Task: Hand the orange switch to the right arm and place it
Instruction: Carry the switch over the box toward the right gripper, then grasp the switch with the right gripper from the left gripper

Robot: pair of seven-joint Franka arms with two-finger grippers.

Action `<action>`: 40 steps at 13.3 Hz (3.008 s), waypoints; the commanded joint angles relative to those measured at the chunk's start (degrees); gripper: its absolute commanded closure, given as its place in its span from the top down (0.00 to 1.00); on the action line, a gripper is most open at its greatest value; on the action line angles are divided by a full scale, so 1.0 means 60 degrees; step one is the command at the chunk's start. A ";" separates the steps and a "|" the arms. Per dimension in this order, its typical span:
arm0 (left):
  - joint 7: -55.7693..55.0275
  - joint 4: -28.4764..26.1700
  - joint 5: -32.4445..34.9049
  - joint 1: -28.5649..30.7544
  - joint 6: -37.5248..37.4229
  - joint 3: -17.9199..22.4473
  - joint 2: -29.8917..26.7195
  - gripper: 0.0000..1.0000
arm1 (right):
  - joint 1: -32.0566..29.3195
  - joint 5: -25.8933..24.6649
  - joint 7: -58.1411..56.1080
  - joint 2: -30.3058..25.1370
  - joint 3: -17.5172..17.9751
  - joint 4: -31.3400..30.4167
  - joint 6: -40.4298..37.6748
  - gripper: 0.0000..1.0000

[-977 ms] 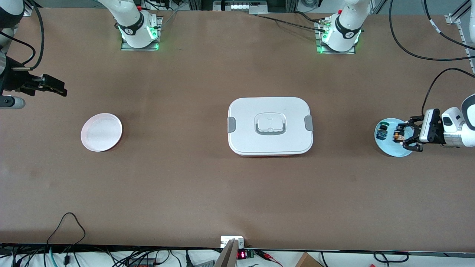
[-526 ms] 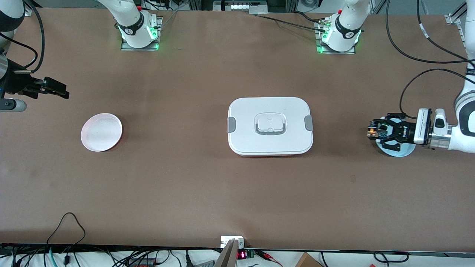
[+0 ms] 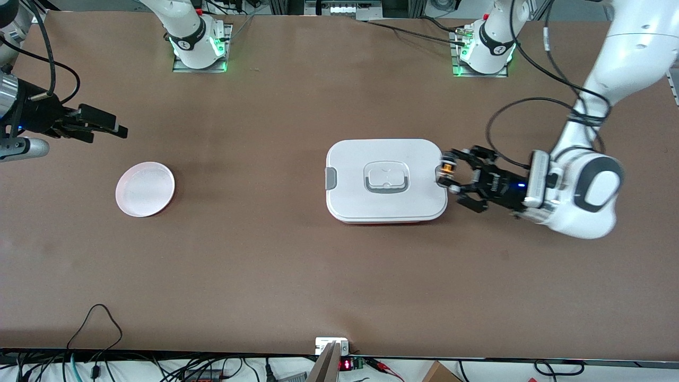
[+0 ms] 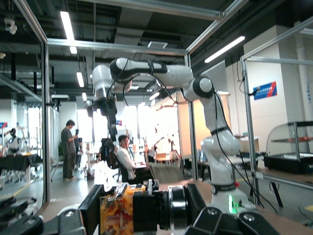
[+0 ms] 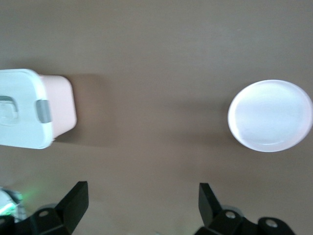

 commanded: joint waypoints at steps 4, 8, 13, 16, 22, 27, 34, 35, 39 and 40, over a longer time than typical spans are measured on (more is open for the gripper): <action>-0.1243 0.0242 -0.3205 -0.1662 0.3028 -0.0636 -0.0795 0.00 | 0.0049 0.2453 -0.0159 0.0281 0.0053 0.0029 -0.0869 1.00; -0.2463 0.0694 -0.3515 -0.1794 0.7481 -0.2993 -0.1090 0.00 | 0.0049 0.4793 -0.0159 0.0661 0.0054 -0.0161 -0.1030 1.00; -0.3501 0.1705 -0.3647 -0.3798 1.0998 -0.3159 -0.1032 0.00 | 0.0341 0.6847 -0.0115 0.0941 0.0054 -0.0468 -0.0767 1.00; -0.4031 0.2671 -0.3632 -0.4898 1.2423 -0.3057 -0.0682 0.00 | 0.0400 0.7901 0.0118 0.0970 0.0054 -0.0513 -0.0839 1.00; -0.4017 0.2981 -0.3530 -0.5413 1.3233 -0.2998 -0.0607 0.00 | 0.0781 0.9425 0.1203 0.1145 0.0068 -0.1024 -0.0883 1.00; -0.4017 0.3011 -0.3530 -0.5413 1.3233 -0.2998 -0.0607 0.00 | 0.1074 1.0291 0.2402 0.1219 0.0068 -0.1319 -0.0913 1.00; -0.4017 0.3011 -0.3544 -0.5399 1.3233 -0.2998 -0.0621 0.00 | 0.1221 1.0585 0.2434 0.1365 0.0068 -0.1304 -0.0913 1.00; -0.4017 0.3011 -0.3544 -0.5399 1.3233 -0.2998 -0.0621 0.00 | 0.1207 1.0585 0.2419 0.1409 0.0068 -0.1304 -0.0942 1.00; -0.4017 0.3113 -0.3544 -0.5413 1.3233 -0.2998 -0.0607 0.00 | 0.1206 1.0936 0.2346 0.1541 0.0068 -0.1304 -0.1133 1.00; -0.4017 0.3113 -0.3544 -0.5413 1.3233 -0.2998 -0.0607 0.00 | 0.1206 1.0936 0.2346 0.1541 0.0068 -0.1304 -0.1133 1.00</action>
